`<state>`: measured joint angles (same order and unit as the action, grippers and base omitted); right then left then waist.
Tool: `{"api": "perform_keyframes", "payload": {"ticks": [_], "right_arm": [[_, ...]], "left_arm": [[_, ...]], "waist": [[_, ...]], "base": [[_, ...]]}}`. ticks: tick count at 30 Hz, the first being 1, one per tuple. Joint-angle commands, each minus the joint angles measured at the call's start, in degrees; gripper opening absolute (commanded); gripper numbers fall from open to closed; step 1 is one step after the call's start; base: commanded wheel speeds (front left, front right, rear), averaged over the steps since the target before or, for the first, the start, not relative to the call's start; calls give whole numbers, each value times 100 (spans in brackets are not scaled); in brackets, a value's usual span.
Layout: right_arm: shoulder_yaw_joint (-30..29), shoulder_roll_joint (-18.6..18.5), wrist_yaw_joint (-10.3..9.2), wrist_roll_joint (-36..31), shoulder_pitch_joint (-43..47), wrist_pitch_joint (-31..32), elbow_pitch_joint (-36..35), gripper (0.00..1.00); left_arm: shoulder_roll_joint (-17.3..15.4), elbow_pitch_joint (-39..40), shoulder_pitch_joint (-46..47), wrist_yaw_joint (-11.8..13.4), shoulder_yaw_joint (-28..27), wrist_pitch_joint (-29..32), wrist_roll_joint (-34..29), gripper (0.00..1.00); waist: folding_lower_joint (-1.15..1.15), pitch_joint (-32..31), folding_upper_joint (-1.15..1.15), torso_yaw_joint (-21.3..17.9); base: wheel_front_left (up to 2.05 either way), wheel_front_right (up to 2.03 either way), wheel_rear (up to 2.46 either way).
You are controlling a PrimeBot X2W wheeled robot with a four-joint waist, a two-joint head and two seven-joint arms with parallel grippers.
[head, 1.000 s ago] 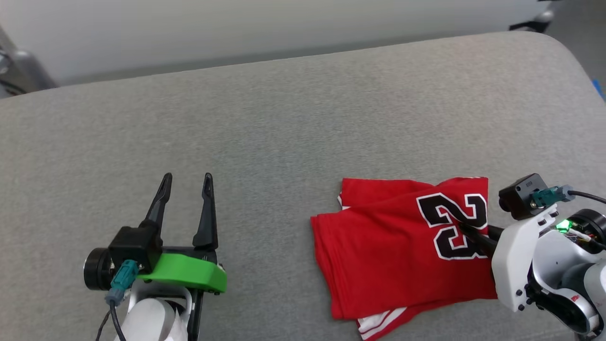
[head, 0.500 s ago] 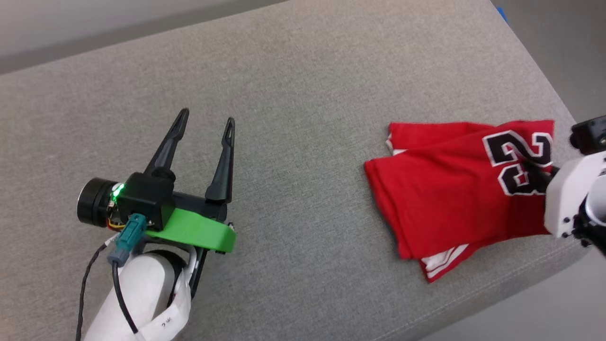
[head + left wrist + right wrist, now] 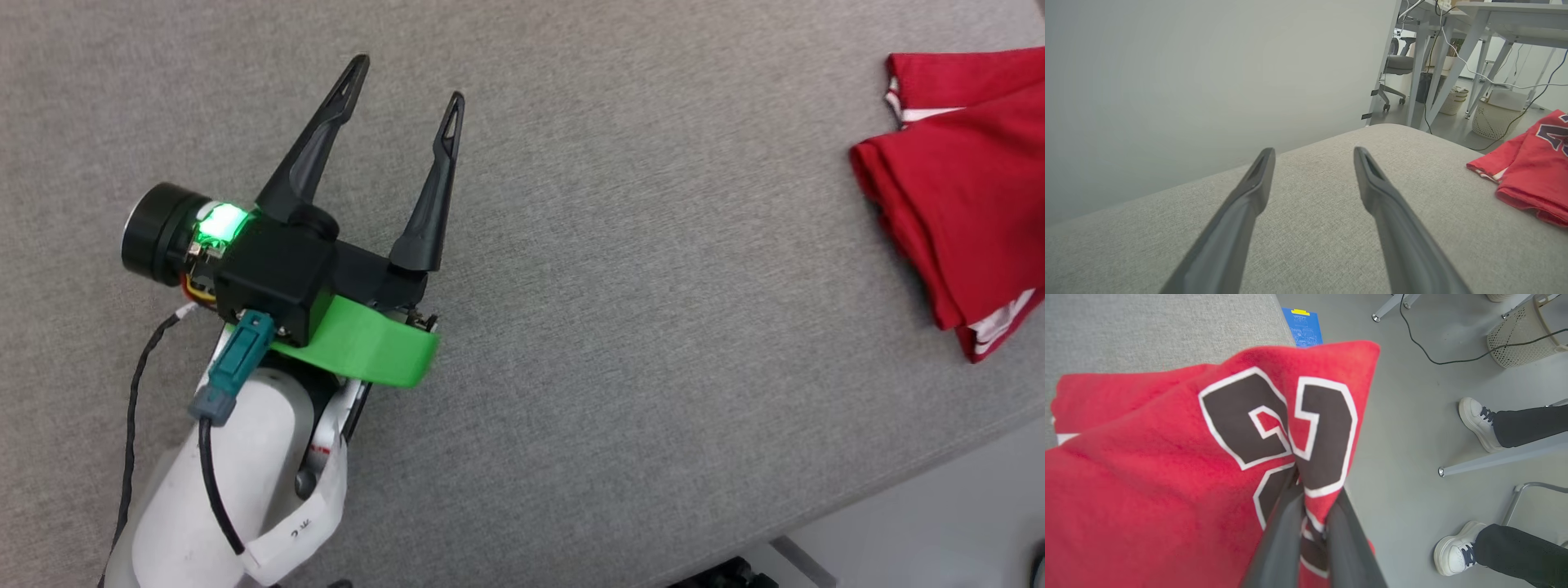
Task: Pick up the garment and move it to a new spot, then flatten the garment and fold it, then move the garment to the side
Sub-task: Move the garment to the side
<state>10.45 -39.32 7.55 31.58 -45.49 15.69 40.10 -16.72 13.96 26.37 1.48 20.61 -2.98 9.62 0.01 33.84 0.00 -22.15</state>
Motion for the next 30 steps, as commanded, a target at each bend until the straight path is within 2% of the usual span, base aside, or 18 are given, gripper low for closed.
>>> {"api": "perform_keyframes", "payload": {"ticks": [1, 7, 9, 10, 15, 21, 26, 30], "right_arm": [[-127, 5, -6, -2, -176, -138, 196, 0], [-401, 118, -6, -260, -516, -548, 1214, 0], [-478, 156, -6, -375, -583, -746, 1478, 34], [-534, 175, -6, -447, -624, -912, 1596, 100], [-806, 255, -6, -801, -814, -1360, 2225, 100], [-1353, 62, -6, -1497, -1007, -2111, 3027, 100], [-1832, 36, -6, -1935, -907, -2731, 3252, 100], [-2115, 252, -6, -2164, -705, -3008, 3171, 100]], "left_arm": [[-16, 34, 168, -57, 57, 12, -46, 100], [53, -59, 376, -127, 214, -57, -89, 100], [86, -104, 412, -127, 242, -97, -83, 100], [98, -127, 422, -126, 254, -120, -80, 100], [109, -222, 405, -102, 267, -193, -52, 100], [124, -374, 312, -72, 267, -326, 26, 100], [250, -609, 18, 26, 242, -531, 228, 100], [348, -803, -360, 135, 217, -684, 406, 100]], "waist": [[-1, 662, 0, 380], [-1, 824, 0, 541], [-1, 816, 0, 579], [-1, 801, 0, 591], [-1, 669, 0, 588], [-1, 277, 0, 651], [-1, -276, 0, 750], [-1, -767, 0, 816]], "base": [[0, 0, 0], [0, 0, 0], [0, 0, 0], [0, 0, 0], [0, 0, 0], [0, 0, 0], [0, 0, 0], [0, 0, 0]]}}
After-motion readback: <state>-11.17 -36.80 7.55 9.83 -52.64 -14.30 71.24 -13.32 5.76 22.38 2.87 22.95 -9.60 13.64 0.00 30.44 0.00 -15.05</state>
